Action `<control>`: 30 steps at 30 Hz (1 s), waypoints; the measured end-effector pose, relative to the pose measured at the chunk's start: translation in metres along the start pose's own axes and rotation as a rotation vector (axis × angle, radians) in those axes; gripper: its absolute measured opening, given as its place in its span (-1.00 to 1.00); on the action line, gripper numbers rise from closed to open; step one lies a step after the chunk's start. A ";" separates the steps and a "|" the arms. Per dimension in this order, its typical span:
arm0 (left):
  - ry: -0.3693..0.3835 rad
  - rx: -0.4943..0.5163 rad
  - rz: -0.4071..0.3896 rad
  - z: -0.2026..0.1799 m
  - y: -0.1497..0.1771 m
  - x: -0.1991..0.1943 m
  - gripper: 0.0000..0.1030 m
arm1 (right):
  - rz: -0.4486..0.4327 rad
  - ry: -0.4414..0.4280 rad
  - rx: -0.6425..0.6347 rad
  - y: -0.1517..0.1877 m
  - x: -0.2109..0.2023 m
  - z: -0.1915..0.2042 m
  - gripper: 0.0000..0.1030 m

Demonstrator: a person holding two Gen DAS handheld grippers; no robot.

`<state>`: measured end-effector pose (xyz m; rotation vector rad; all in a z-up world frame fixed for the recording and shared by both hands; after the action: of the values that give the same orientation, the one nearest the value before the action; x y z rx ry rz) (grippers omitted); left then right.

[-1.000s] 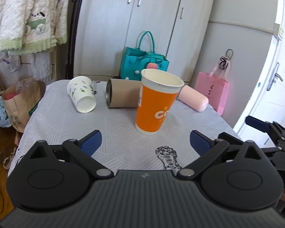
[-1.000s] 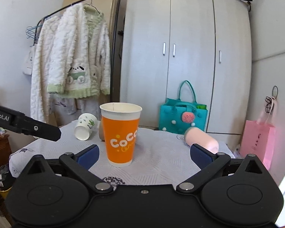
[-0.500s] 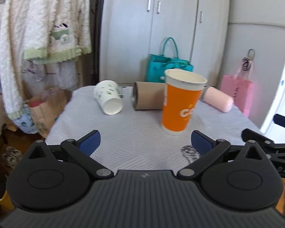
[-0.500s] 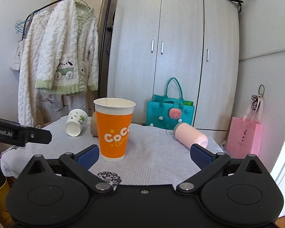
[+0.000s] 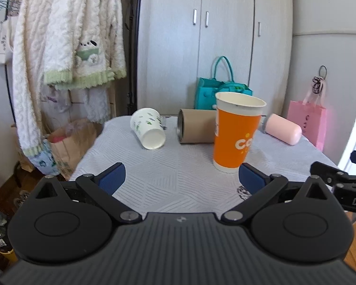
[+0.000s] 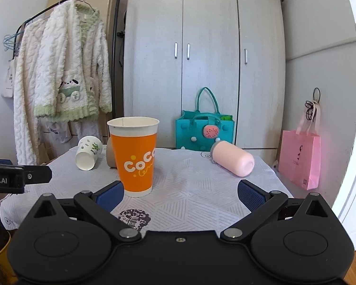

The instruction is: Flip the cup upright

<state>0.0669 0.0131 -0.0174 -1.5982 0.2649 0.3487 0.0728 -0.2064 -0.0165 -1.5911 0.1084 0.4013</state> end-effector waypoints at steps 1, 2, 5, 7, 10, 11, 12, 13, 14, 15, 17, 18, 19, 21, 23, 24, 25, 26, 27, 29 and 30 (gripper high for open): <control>0.001 -0.007 -0.004 0.001 0.000 0.000 1.00 | 0.001 0.005 0.003 0.000 0.000 0.000 1.00; -0.001 -0.011 -0.005 0.003 -0.001 -0.001 1.00 | 0.001 0.010 0.003 0.000 0.000 -0.001 1.00; -0.007 -0.001 -0.009 0.004 -0.001 -0.001 1.00 | -0.003 0.025 0.006 0.001 -0.001 -0.003 1.00; -0.003 0.011 -0.003 0.004 0.001 0.000 1.00 | -0.005 0.017 0.018 0.000 -0.002 -0.004 1.00; -0.008 0.021 0.012 0.004 0.003 0.003 1.00 | -0.006 0.018 0.020 0.000 -0.003 -0.003 1.00; -0.009 0.025 0.019 0.004 0.004 0.004 1.00 | -0.008 0.023 0.016 0.000 -0.004 -0.003 1.00; -0.014 0.029 0.028 0.005 0.005 0.005 1.00 | -0.008 0.026 0.014 0.000 -0.004 -0.003 1.00; -0.022 0.034 0.034 0.005 0.006 0.006 1.00 | -0.007 0.027 0.015 0.000 -0.004 -0.002 1.00; -0.030 0.038 0.038 0.005 0.006 0.007 1.00 | -0.006 0.026 0.017 0.000 -0.004 -0.002 1.00; -0.036 0.040 0.041 0.006 0.007 0.007 1.00 | -0.003 0.026 0.018 0.000 -0.004 -0.002 1.00; -0.039 0.041 0.049 0.006 0.008 0.008 1.00 | 0.000 0.031 0.016 0.001 -0.003 -0.002 1.00; -0.039 0.039 0.051 0.006 0.008 0.009 1.00 | 0.001 0.033 0.014 0.001 -0.003 -0.002 1.00; -0.038 0.038 0.052 0.007 0.008 0.009 1.00 | 0.001 0.035 0.013 0.001 -0.003 -0.002 1.00; -0.033 0.034 0.054 0.006 0.009 0.010 1.00 | 0.002 0.038 0.016 0.002 -0.002 -0.003 1.00; -0.028 0.031 0.055 0.006 0.009 0.010 1.00 | 0.005 0.041 0.015 0.002 -0.002 -0.003 1.00; -0.027 0.032 0.055 0.006 0.010 0.011 1.00 | 0.007 0.042 0.013 0.003 -0.001 -0.003 1.00; -0.027 0.033 0.056 0.005 0.010 0.011 1.00 | 0.010 0.042 0.012 0.003 -0.001 -0.003 1.00; -0.027 0.034 0.055 0.005 0.010 0.011 1.00 | 0.014 0.042 0.011 0.004 0.000 -0.003 1.00; -0.027 0.034 0.053 0.005 0.009 0.010 1.00 | 0.015 0.042 0.011 0.004 0.000 -0.003 1.00; -0.026 0.034 0.051 0.005 0.009 0.011 1.00 | 0.020 0.040 0.012 0.005 0.001 -0.003 1.00; -0.026 0.035 0.052 0.005 0.009 0.011 1.00 | 0.021 0.040 0.013 0.006 0.001 -0.003 1.00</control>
<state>0.0738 0.0178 -0.0300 -1.5537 0.2911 0.4025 0.0727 -0.2100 -0.0225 -1.5870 0.1584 0.3850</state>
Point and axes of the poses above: each gripper's, at about its wrist camera, not at the fingertips, and x roughly the way its jaws point, z to its left, y to its underside, the point moved 9 cm from there along x, roughly the way its jaws point, and after that the axes turned 3 degrees about -y, right-handed, at the moved point
